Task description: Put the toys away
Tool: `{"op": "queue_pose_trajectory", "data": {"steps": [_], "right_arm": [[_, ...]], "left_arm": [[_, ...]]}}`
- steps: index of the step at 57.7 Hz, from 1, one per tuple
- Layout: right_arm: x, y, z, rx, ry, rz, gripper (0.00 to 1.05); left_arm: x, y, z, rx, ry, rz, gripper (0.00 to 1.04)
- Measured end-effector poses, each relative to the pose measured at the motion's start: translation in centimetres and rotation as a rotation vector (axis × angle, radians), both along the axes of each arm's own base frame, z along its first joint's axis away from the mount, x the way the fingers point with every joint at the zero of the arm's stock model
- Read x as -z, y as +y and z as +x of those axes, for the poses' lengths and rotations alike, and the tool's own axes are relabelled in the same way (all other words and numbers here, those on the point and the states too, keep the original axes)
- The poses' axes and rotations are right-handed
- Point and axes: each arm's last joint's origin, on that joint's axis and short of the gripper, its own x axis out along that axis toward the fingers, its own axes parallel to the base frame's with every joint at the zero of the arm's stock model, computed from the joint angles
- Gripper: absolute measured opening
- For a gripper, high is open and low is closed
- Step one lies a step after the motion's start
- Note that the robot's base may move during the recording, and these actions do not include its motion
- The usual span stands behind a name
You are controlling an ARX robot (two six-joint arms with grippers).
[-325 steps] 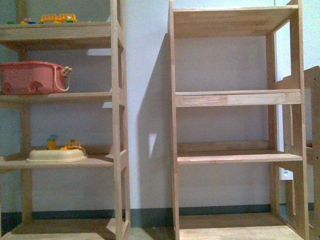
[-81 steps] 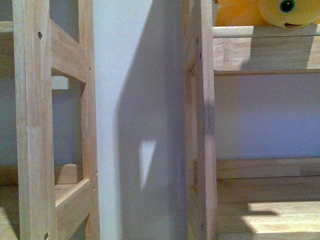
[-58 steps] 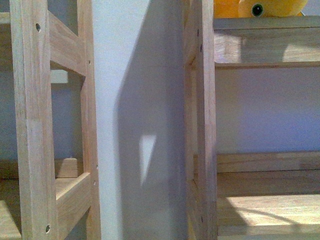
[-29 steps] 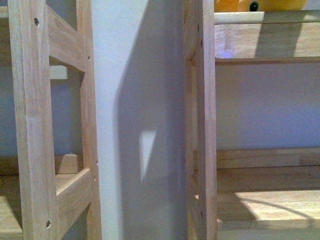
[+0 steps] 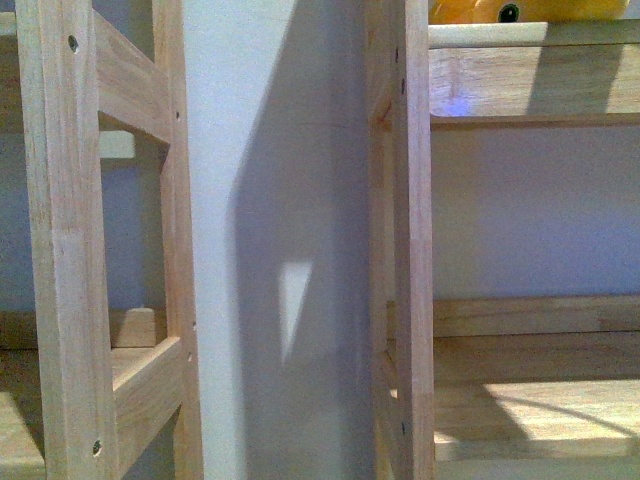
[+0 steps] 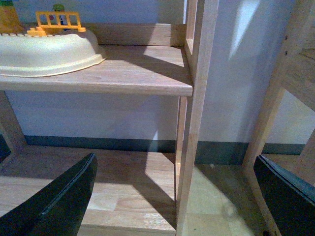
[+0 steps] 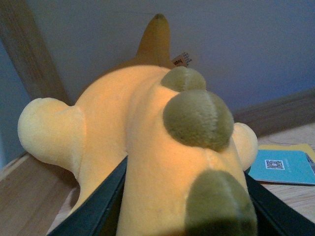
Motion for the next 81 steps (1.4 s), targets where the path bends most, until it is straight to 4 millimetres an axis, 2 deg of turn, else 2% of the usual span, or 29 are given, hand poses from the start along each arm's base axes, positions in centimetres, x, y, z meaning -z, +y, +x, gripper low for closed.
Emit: {"op": "queue_pose_trajectory", "data": {"steps": [11,21,28,36,40,47,52,67,74,81], "right_arm": [[-0.1,0.5,-0.2,0.013,-0.027,-0.023,0.99],[0.0,1.1,-1.3,0.065,-0.074,-0.074,0.98],[0.0,0.9,-2.9,0.111,-0.094,-0.094,0.98],[-0.1,0.4,-6.2,0.143,-0.132,-0.116,0.98],[0.0,-0.2,-9.6,0.174,-0.177,-0.124,0.98],[0.9,-1.2,-13.7,0.194,-0.211,-0.135,0.98],[3.3,-2.2,-17.8,0.192,-0.193,-0.146,0.98],[11.1,-3.1,-25.2,0.221,-0.138,-0.141,0.98],[14.4,-3.3,-27.3,0.252,-0.127,-0.118,0.98],[18.1,-3.1,-27.4,0.265,-0.049,-0.092,0.98]], "left_arm": [[0.0,0.0,0.0,0.000,0.000,0.000,0.98],[0.0,0.0,0.0,0.000,0.000,0.000,0.98],[0.0,0.0,0.0,0.000,0.000,0.000,0.98],[0.0,0.0,0.0,0.000,0.000,0.000,0.98],[0.0,0.0,0.0,0.000,0.000,0.000,0.98],[0.0,0.0,0.0,0.000,0.000,0.000,0.98],[0.0,0.0,0.0,0.000,0.000,0.000,0.98],[0.0,0.0,0.0,0.000,0.000,0.000,0.98],[0.0,0.0,0.0,0.000,0.000,0.000,0.98],[0.0,0.0,0.0,0.000,0.000,0.000,0.98]]}}
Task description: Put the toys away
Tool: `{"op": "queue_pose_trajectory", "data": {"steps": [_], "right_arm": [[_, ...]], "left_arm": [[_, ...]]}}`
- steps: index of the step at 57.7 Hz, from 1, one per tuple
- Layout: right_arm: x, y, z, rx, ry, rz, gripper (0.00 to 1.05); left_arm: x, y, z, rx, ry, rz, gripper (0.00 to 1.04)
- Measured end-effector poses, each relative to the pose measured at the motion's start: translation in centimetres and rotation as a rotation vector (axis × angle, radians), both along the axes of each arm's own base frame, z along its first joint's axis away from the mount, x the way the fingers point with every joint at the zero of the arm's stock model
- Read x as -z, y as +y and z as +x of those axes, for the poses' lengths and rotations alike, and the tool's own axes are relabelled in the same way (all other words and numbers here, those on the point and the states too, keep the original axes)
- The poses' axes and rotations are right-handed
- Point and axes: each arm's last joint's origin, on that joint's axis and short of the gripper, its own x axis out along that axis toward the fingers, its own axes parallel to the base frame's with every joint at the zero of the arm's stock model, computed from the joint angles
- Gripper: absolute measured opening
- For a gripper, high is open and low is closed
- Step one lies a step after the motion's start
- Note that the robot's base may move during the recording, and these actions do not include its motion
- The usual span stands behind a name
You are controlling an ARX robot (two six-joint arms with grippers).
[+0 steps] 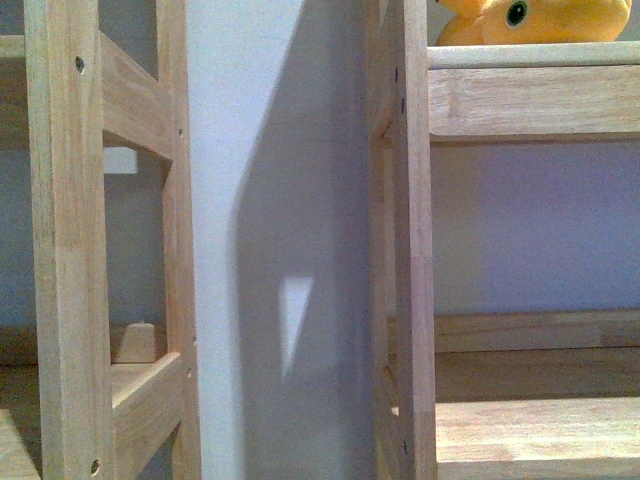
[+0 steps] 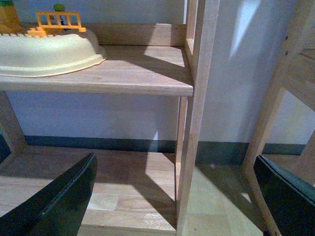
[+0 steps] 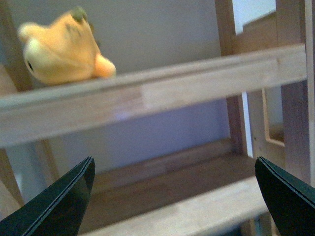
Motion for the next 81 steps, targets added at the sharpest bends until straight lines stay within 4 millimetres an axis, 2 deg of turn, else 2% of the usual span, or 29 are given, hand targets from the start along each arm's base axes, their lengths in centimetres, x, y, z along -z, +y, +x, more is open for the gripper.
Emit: {"op": "queue_pose_trajectory", "data": {"steps": [8,20,37,52,62,81], "right_arm": [[5.6,0.7,0.3,-0.011,0.110,0.046,0.98],[9.9,0.6,0.3,-0.061,0.160,0.079,0.98],[12.5,-0.3,0.3,-0.062,0.245,0.117,0.98],[12.5,-0.3,0.3,-0.069,0.246,0.120,0.98],[13.0,-0.4,0.3,-0.336,0.334,-0.079,0.72],[14.0,-0.4,0.2,-0.346,0.344,-0.138,0.18]], "left_arm": [[0.0,0.0,0.0,0.000,0.000,0.000,0.98],[0.0,0.0,0.0,0.000,0.000,0.000,0.98],[0.0,0.0,0.0,0.000,0.000,0.000,0.98],[0.0,0.0,0.0,0.000,0.000,0.000,0.98],[0.0,0.0,0.0,0.000,0.000,0.000,0.98],[0.0,0.0,0.0,0.000,0.000,0.000,0.98]]}}
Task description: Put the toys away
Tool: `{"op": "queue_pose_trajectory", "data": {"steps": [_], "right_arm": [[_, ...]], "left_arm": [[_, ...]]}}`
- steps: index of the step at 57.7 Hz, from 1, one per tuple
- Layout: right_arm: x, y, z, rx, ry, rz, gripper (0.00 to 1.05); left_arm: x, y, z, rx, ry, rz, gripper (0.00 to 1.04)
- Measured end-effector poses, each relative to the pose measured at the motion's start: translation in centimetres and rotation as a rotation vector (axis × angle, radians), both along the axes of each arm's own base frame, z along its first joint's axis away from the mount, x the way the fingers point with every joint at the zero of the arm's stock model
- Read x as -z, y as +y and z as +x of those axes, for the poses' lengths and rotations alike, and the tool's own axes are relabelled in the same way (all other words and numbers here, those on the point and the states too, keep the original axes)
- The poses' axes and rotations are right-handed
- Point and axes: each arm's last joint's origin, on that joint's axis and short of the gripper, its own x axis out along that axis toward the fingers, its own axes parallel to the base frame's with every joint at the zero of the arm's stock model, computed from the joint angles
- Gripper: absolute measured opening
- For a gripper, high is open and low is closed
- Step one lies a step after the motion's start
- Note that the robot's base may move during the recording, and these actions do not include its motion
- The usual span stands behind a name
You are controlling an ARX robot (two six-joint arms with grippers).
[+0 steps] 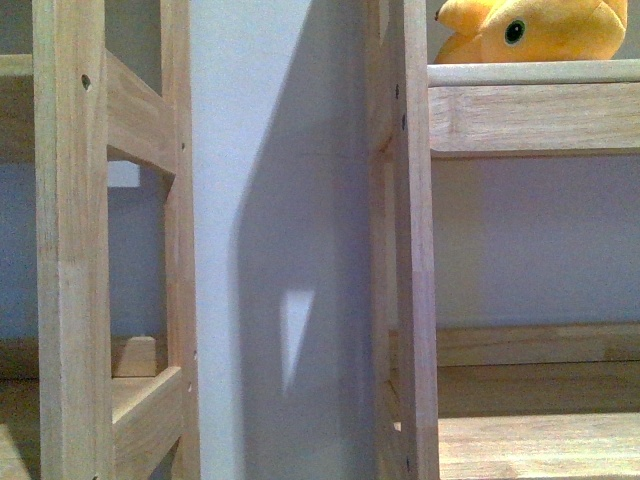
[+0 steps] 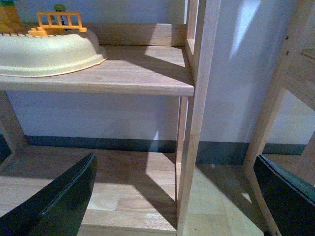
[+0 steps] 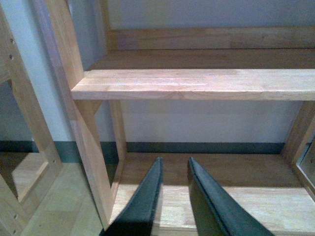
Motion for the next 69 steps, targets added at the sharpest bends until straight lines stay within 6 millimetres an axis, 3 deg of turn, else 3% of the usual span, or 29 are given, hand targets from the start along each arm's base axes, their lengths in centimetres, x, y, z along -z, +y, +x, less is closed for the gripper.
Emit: {"op": "queue_pose_trajectory", "data": {"steps": [6,16,42,69], "right_arm": [[0.3,0.0,0.0,0.001,0.002,-0.006,0.02],[1.3,0.0,0.0,0.000,-0.003,-0.005,0.03],[1.2,0.0,-0.1,0.001,-0.008,-0.007,0.04],[1.2,0.0,-0.1,0.001,-0.008,-0.006,0.81]], "left_arm": [[0.0,0.0,0.0,0.000,0.000,0.000,0.98],[0.0,0.0,0.0,0.000,0.000,0.000,0.98],[0.0,0.0,0.0,0.000,0.000,0.000,0.98],[0.0,0.0,0.0,0.000,0.000,0.000,0.98]]}}
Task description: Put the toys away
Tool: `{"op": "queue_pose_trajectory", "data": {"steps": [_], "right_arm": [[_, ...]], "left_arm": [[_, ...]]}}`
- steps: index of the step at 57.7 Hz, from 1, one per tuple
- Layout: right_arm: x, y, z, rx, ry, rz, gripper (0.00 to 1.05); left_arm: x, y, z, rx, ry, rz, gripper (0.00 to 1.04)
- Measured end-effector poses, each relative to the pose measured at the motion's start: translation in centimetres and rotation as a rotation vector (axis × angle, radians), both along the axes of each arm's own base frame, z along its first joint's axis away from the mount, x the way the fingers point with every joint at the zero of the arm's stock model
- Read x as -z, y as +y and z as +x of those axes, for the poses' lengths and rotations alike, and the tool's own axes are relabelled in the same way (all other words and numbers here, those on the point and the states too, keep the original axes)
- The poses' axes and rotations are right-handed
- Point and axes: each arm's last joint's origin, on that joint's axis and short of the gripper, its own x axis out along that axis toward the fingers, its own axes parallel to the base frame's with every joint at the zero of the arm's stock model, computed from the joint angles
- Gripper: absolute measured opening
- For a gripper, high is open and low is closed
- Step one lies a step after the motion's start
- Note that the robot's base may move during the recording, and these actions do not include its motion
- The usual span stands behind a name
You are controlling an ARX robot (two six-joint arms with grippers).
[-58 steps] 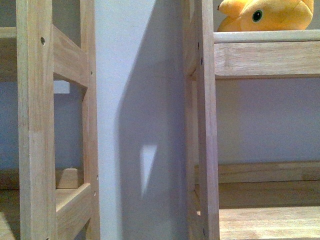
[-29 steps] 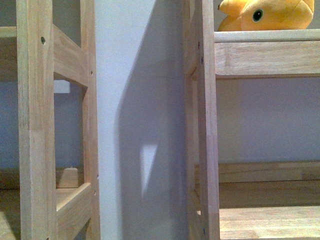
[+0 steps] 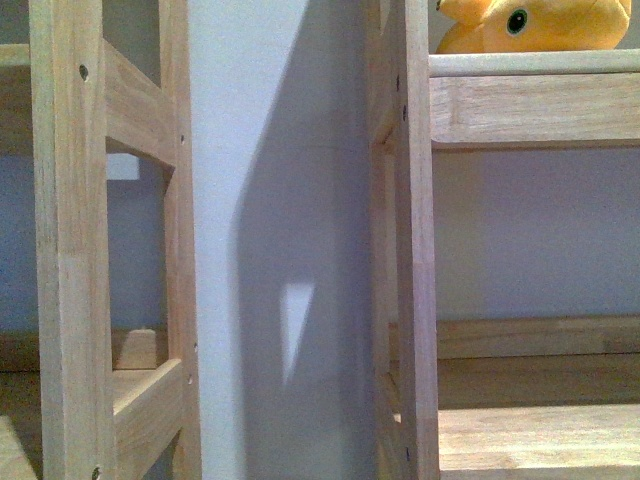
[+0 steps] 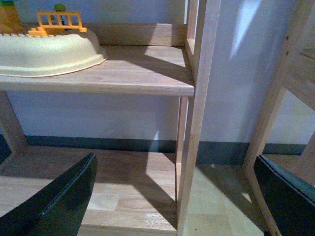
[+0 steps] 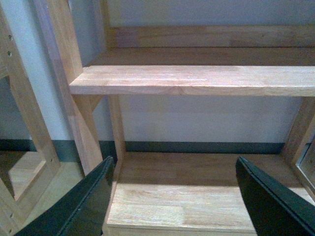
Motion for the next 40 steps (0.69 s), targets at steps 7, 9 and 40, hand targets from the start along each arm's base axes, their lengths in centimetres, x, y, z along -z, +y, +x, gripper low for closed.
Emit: {"op": "queue_pose_trajectory", "data": {"steps": [7,9,40], "right_arm": [[0.00,0.00,0.00,0.000,0.000,0.000,0.99],[0.00,0.00,0.00,0.000,0.000,0.000,0.99],[0.00,0.00,0.00,0.000,0.000,0.000,0.98]], "left_arm": [[0.00,0.00,0.00,0.000,0.000,0.000,0.98],[0.00,0.00,0.00,0.000,0.000,0.000,0.98],[0.00,0.00,0.00,0.000,0.000,0.000,0.98]]}}
